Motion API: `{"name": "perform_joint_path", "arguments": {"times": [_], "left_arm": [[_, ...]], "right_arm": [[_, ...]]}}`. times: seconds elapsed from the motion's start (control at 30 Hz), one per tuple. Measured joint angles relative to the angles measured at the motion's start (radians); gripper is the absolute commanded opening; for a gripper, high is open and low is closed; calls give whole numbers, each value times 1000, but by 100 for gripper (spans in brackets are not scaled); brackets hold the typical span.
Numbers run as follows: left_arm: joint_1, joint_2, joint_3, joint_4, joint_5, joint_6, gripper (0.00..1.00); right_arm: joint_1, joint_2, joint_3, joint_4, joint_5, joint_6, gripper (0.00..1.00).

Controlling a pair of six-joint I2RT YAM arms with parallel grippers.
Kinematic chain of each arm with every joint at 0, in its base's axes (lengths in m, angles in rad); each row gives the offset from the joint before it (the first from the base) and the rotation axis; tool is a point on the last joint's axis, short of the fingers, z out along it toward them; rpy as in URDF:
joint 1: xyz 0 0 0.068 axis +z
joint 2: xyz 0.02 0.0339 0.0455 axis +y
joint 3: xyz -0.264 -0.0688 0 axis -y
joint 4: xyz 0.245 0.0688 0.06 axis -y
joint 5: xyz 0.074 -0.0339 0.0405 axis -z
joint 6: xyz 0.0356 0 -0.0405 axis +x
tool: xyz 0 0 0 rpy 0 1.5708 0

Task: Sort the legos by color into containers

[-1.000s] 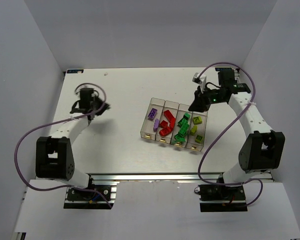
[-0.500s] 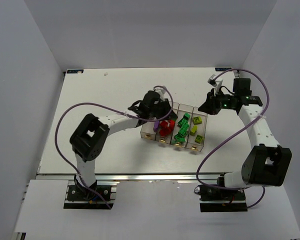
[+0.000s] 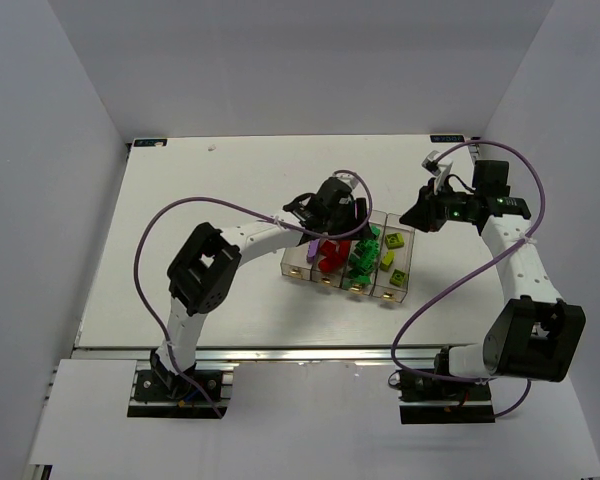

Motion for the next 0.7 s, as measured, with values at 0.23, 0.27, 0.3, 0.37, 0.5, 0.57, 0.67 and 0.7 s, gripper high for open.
{"name": "perform_joint_path", "arguments": {"times": [0.23, 0.27, 0.3, 0.37, 0.5, 0.57, 0.67, 0.7], "left_arm": [[0, -18, 27, -48, -62, 30, 0], [2, -35, 17, -50, -79, 40, 0], [5, -67, -12, -37, -90, 47, 0], [21, -178, -121, -4, -100, 59, 0], [92, -464, -364, 116, -90, 61, 18], [149, -587, -439, 153, -79, 56, 74], [237, -710, -494, 177, -80, 38, 98], [253, -735, -505, 176, -85, 35, 98]], "right_arm": [[-1, -3, 0, -13, -8, -2, 89], [-1, -4, 1, -18, -8, 1, 89], [-1, -5, 1, -18, -6, 2, 89], [-1, -11, 2, -16, -1, 12, 89], [-1, -44, 2, 20, 55, 96, 90], [-2, -62, 2, 45, 97, 141, 89], [-3, -82, 2, 73, 148, 185, 89], [-3, -89, 2, 83, 163, 195, 89]]}}
